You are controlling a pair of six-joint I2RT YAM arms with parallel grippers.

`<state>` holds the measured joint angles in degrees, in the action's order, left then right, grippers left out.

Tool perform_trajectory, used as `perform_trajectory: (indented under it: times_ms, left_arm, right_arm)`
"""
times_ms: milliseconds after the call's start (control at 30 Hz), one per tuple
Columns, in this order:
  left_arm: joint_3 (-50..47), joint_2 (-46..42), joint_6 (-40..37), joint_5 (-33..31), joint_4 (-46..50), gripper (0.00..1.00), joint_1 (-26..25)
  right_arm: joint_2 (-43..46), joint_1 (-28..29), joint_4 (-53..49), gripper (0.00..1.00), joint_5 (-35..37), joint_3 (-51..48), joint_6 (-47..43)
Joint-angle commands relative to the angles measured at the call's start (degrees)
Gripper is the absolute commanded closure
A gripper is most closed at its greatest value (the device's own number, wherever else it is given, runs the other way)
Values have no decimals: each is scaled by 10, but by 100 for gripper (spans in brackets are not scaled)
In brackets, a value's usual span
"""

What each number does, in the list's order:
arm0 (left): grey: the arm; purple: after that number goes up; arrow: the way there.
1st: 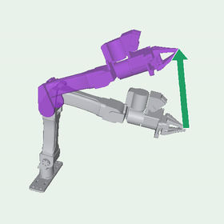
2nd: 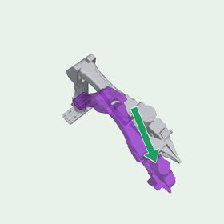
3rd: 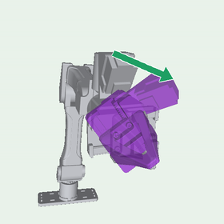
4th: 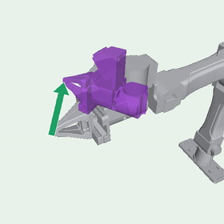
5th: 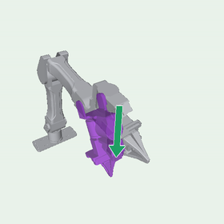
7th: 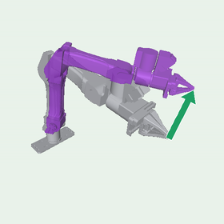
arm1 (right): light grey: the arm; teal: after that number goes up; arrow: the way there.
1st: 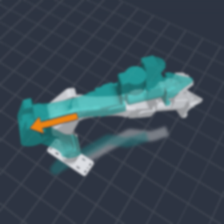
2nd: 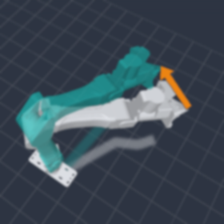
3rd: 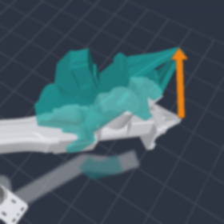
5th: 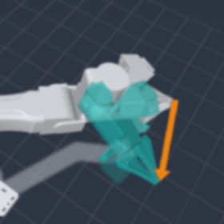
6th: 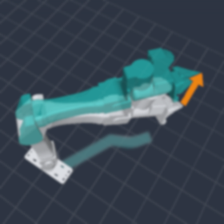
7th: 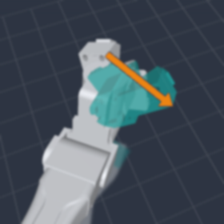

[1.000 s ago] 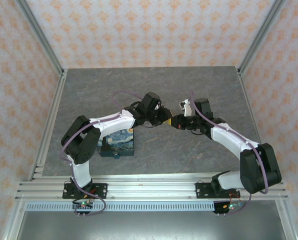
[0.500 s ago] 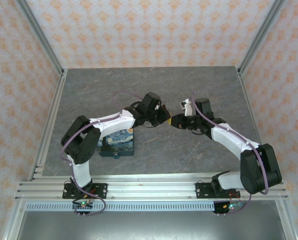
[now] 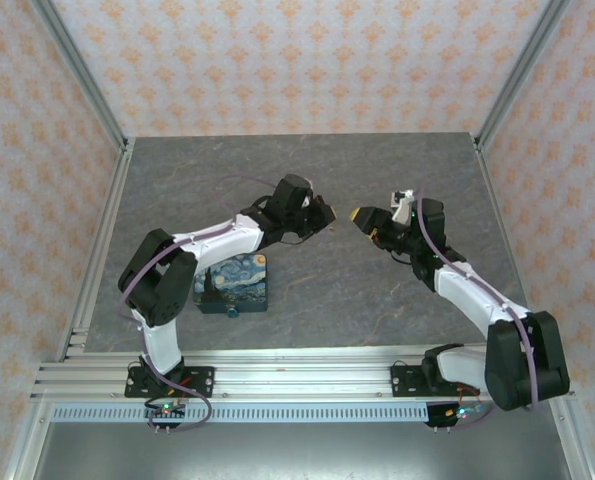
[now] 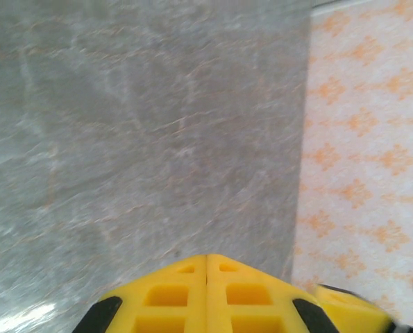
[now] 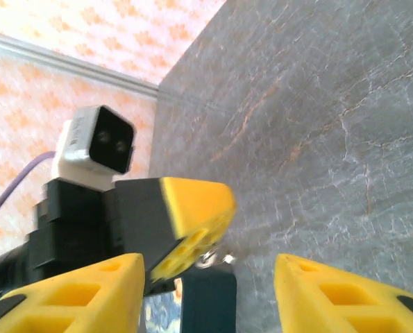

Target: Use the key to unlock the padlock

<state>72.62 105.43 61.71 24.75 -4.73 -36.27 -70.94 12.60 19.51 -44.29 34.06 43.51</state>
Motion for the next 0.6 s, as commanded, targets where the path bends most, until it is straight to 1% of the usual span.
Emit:
perform_trajectory:
  times_ms: [0,67,133,233,367,467,567]
  left_arm:
    - [-14,-32,20,-33,-106,100,0]
    - [-22,-31,32,-45,-148,100,0]
    - [-28,-27,46,-54,-188,100,0]
    - [-41,-16,75,-67,-254,100,-2]
    - [-50,0,108,-81,-320,100,-5]
    - [-52,7,119,-86,-339,100,-6]
    - [-56,8,120,-92,-346,100,-8]
  right_arm:
    - [-38,2,210,46,35,-26,175]
    - [-60,7,268,43,45,-29,213]
    - [-77,18,302,42,57,-21,229]
    - [-94,35,318,40,71,-2,229]
    - [-117,49,356,40,84,13,231]
    - [-136,55,393,42,89,17,241]
    - [-153,59,423,47,90,18,255]
